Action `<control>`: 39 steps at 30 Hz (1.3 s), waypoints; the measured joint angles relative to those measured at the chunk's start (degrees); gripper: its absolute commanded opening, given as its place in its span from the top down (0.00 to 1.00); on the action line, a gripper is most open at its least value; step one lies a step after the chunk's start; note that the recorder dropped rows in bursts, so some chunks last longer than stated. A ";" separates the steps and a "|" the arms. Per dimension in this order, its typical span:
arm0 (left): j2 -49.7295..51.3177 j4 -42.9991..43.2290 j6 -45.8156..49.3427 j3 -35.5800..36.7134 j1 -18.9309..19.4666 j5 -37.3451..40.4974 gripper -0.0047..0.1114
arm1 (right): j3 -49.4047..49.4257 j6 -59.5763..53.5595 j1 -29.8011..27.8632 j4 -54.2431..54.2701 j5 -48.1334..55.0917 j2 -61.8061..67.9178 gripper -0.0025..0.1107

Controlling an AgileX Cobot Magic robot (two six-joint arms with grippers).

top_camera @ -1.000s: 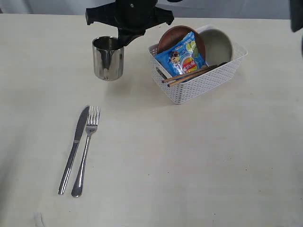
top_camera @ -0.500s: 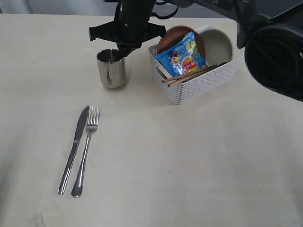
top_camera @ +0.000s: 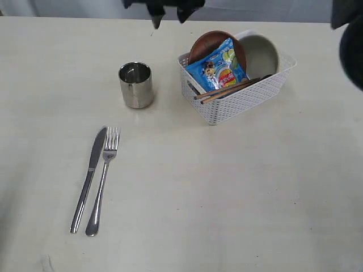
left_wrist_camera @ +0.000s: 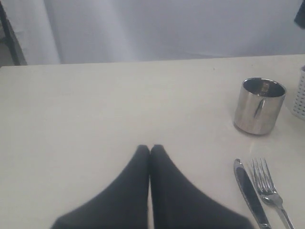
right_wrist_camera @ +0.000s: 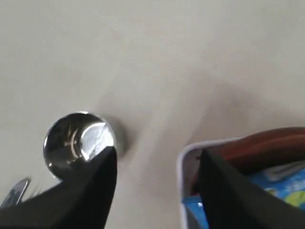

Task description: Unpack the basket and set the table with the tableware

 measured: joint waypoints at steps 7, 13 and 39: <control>0.00 0.00 0.00 0.00 0.00 0.00 0.96 | 14.38 -12.85 -4.36 2.23 1.01 -13.09 0.53; 0.00 0.00 0.00 0.00 0.00 0.00 0.96 | 37.12 -39.50 -4.36 6.88 1.57 -25.60 0.53; 0.00 0.00 0.00 0.00 0.00 0.00 0.96 | 67.40 -59.39 1.13 3.36 -41.61 -32.78 0.53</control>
